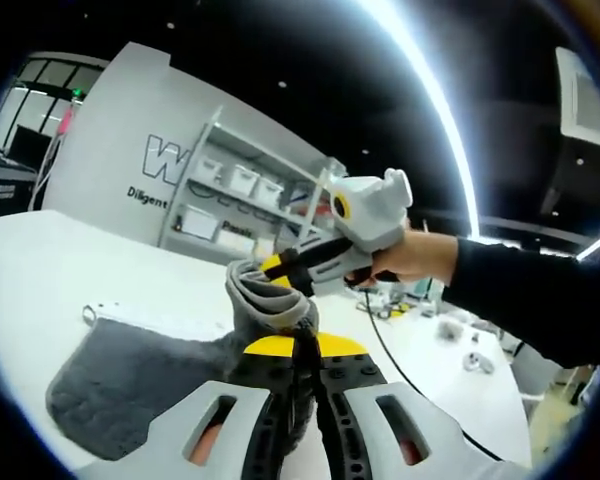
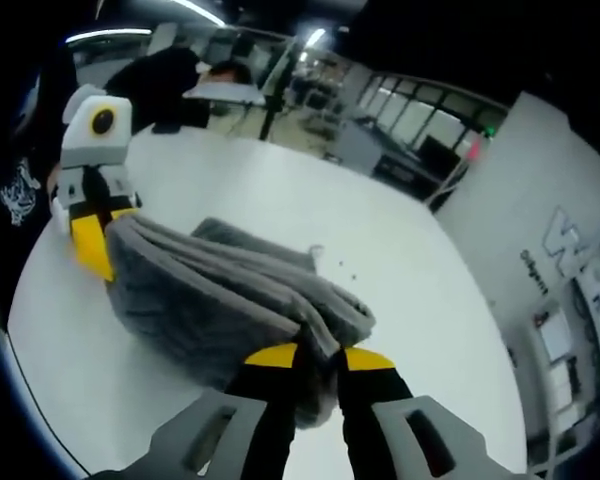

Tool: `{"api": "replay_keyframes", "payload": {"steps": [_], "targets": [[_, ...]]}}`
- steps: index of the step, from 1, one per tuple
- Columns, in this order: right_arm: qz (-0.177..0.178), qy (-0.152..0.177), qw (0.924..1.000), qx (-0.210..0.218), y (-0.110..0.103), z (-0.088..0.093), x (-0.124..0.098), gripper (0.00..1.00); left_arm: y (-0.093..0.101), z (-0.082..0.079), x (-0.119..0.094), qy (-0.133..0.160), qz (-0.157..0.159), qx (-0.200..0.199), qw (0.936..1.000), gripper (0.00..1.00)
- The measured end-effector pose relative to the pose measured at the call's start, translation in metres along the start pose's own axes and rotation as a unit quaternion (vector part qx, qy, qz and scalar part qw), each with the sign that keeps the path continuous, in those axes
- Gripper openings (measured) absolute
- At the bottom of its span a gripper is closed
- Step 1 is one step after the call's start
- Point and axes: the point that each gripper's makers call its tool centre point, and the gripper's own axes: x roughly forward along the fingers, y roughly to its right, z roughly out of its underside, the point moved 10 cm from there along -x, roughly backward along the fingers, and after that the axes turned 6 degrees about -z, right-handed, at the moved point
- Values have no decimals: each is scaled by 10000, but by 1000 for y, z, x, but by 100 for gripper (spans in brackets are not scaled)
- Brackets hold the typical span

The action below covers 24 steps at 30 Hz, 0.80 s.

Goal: Open the folded towel by lifting each exposed corner and separating the folded layers until the towel lies flat within the target outline without major curled edges

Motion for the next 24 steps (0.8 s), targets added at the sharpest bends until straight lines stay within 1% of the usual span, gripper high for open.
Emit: {"api": "replay_keyframes", "payload": {"steps": [6,11,15,22,24], "targets": [[70,26,9997,211,-2,6,-5,14,0,1,1,1,36,-82,10000,2],[104,27,9996,258,-4,9,-5,14,1,3,3,1,62,-141,9999,1],[79,-18,9997,251,-6,10,-5,12,3,4,2,-13,87,-69,9999,1],[121,10,9998,160,-11,14,-5,12,6,6,2,-20,117,61,9999,1],[145,62,9998,115,-12,16,-5,11,7,7,3,-21,129,147,9998,1]]}}
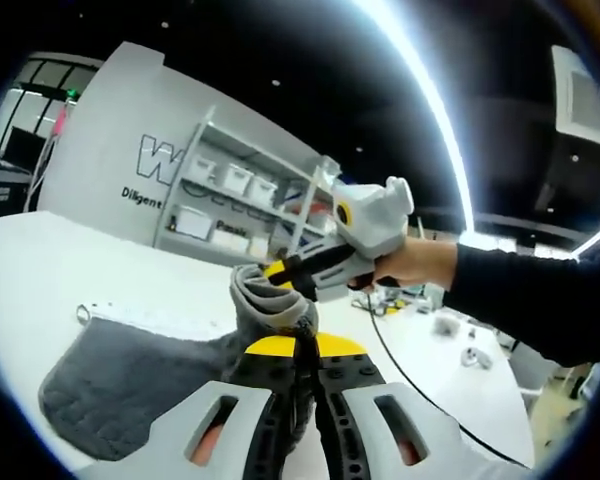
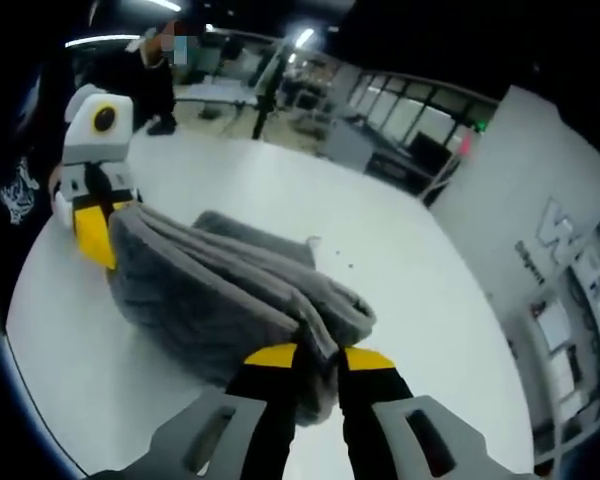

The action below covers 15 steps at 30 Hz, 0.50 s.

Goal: Open the folded towel by lifting each exposed corner and separating the folded layers until the towel lies flat within the target outline without major curled edges

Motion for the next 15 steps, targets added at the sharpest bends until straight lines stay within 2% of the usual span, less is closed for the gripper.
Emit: {"api": "replay_keyframes", "payload": {"steps": [15], "targets": [[164,162,9997,-41,-10,18,-2,11,4,7,1,-75,104,279,9995,1]]}}
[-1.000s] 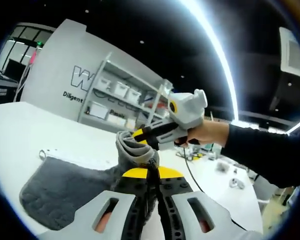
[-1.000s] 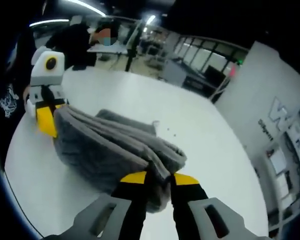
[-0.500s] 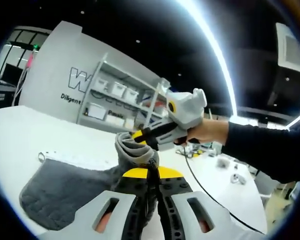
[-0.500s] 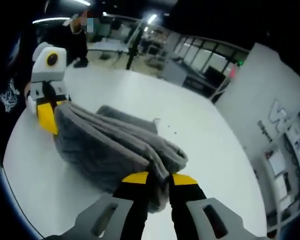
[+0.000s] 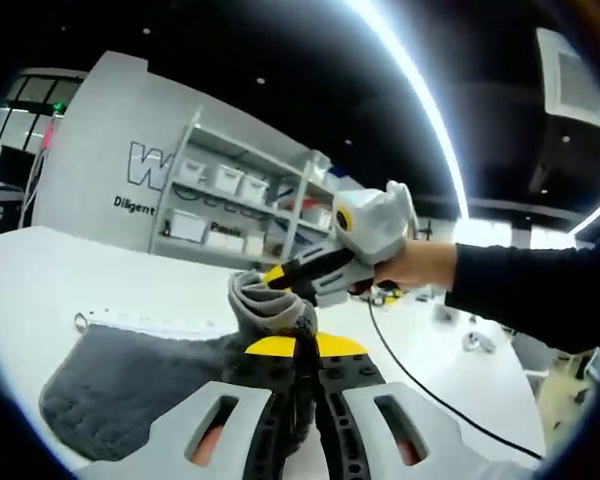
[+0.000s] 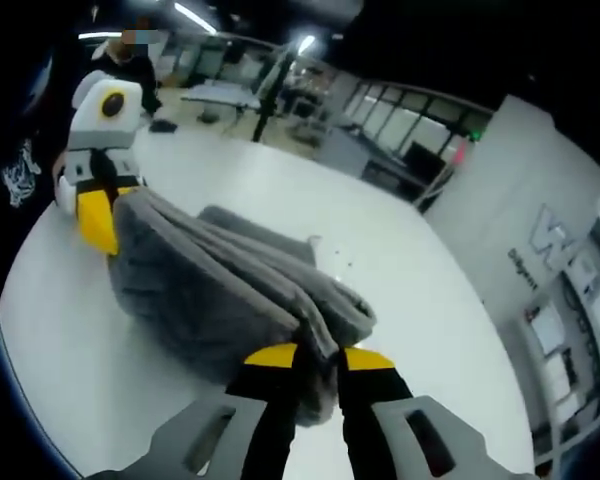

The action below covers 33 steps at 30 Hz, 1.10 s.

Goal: Open the folded towel by lifting each exposed corner and separating the folded layers until the towel lies flat within the target outline without major curled edges

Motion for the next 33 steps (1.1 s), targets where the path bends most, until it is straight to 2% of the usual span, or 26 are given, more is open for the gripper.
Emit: {"api": "replay_keyframes", "payload": {"steps": [13,23,28,33], "targets": [[77,22,10000,-4,5,5,-2,11,2,3,5,-63,50,126,9999,1],[155,138,9998,-22,10,6,0,12,1,0,6,-42,-48,217,9997,2],[134,187,9997,112,9,13,-5,12,3,0,6,-46,-55,457,9989,2],[162,201,9994,219,9,19,-11,12,5,2,8,-92,30,351,9993,2]]}}
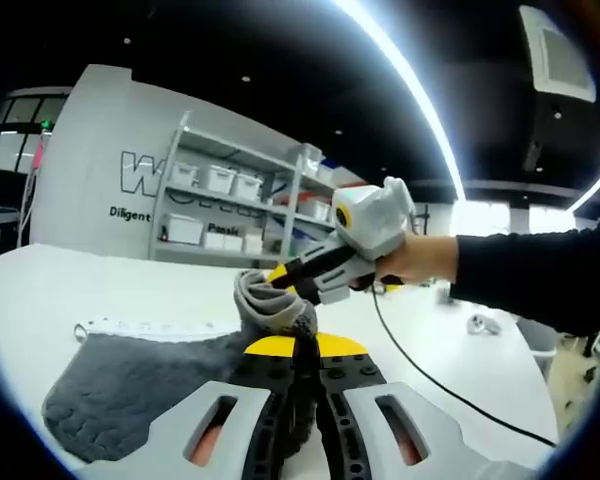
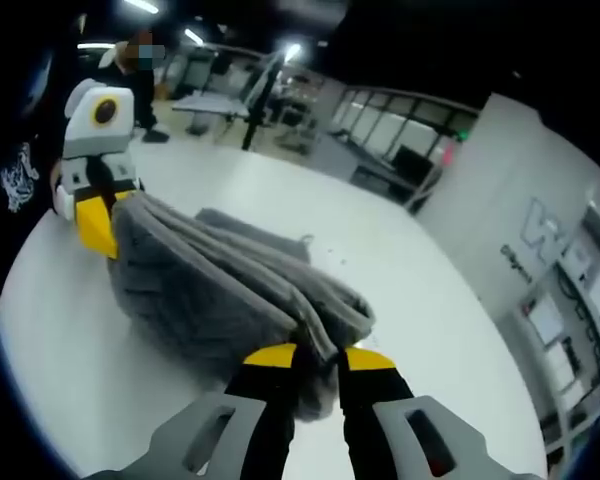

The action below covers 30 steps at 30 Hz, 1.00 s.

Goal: Open the folded towel by lifting each exposed corner and separating the folded layers until the towel lies flat within the target outline without major curled edges

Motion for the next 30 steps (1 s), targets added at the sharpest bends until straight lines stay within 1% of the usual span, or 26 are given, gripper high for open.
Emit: {"api": "replay_keyframes", "payload": {"steps": [4,10,18,25,26,27,30], "targets": [[41,-1,10000,40,0,5,-3,12,4,2,2,-20,44,66,10000,2],[69,13,9999,152,-4,14,-6,12,9,6,2,-63,105,280,9995,2],[54,-13,9994,334,-7,24,-7,12,15,10,3,-134,178,310,9993,2],[92,-23,9997,229,-10,29,-10,11,19,13,5,-153,231,501,9984,2],[95,-21,9997,215,-11,30,-10,11,20,13,5,-170,238,488,9984,2],[91,-18,9997,216,-10,31,-9,11,21,15,6,-250,275,304,9988,2],[78,-42,9997,208,-11,34,-9,10,22,15,6,-266,264,371,9986,2]]}}
